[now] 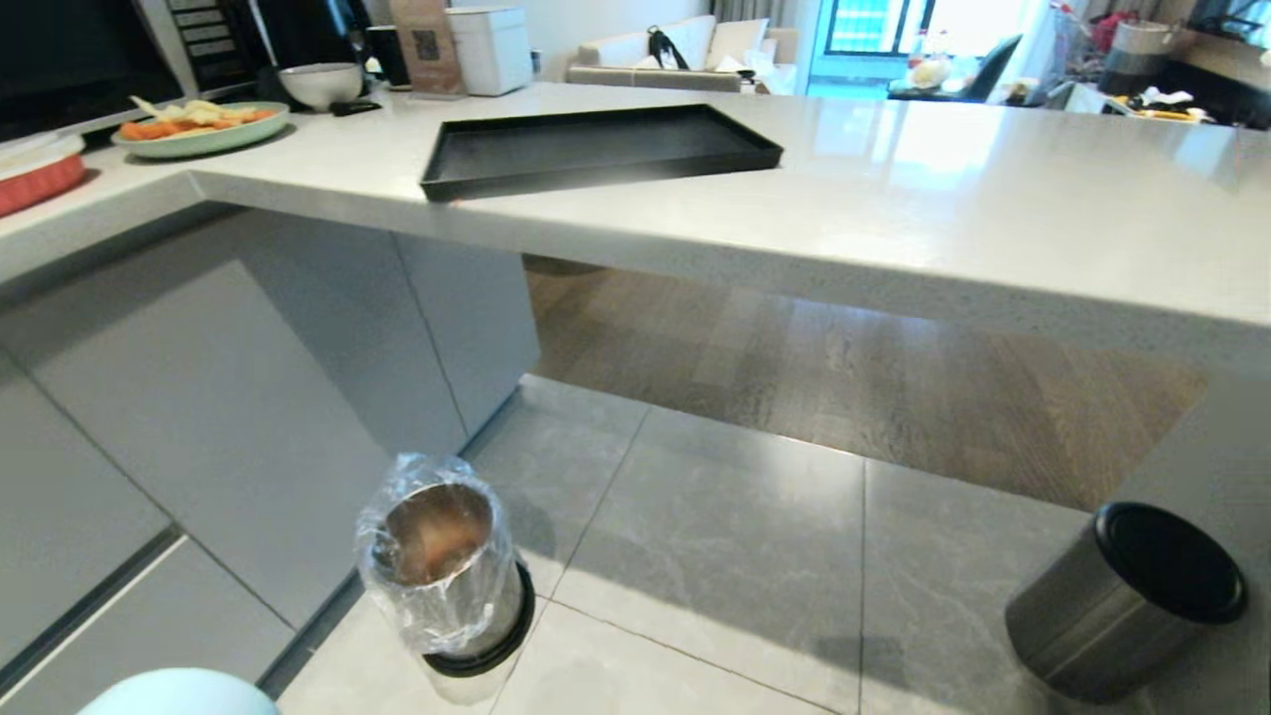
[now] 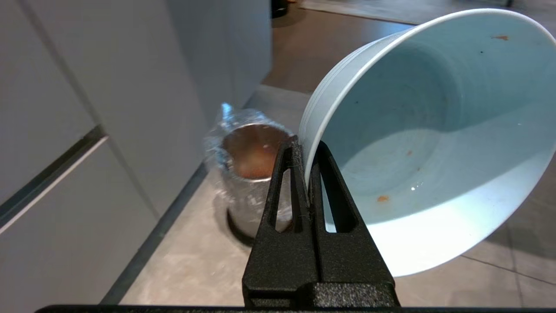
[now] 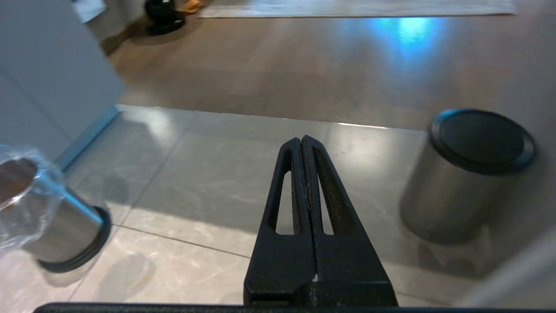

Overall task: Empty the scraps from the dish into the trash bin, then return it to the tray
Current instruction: Put the bowl back to the table

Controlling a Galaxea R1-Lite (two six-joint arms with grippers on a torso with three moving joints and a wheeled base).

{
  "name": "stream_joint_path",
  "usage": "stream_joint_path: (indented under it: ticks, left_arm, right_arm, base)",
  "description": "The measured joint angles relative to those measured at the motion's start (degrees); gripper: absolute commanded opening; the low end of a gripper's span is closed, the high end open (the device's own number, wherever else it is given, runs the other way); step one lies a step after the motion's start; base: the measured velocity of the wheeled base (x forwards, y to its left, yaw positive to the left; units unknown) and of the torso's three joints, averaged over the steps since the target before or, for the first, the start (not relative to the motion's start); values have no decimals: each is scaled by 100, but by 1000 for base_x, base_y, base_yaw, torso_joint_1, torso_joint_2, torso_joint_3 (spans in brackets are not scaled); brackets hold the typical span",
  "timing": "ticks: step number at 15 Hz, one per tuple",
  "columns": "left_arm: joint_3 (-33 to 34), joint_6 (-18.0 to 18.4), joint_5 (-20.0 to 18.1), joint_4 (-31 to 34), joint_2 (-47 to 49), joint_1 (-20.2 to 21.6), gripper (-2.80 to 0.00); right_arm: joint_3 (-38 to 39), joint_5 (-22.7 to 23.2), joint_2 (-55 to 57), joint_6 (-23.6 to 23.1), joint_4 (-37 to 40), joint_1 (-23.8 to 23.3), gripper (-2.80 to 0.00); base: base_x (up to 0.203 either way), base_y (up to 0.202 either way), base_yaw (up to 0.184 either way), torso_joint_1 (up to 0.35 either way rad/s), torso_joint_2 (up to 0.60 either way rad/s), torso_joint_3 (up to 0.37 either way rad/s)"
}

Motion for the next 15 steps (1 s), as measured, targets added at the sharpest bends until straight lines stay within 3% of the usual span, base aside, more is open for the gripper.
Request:
stream_joint_path:
  ticks: [15]
  left_arm:
    - [0,0,2,-1,-2,-2,-280]
  right_arm:
    - [0,3,0,0,0,0,-280]
  base:
    - [0,0,-6,0,0,0]
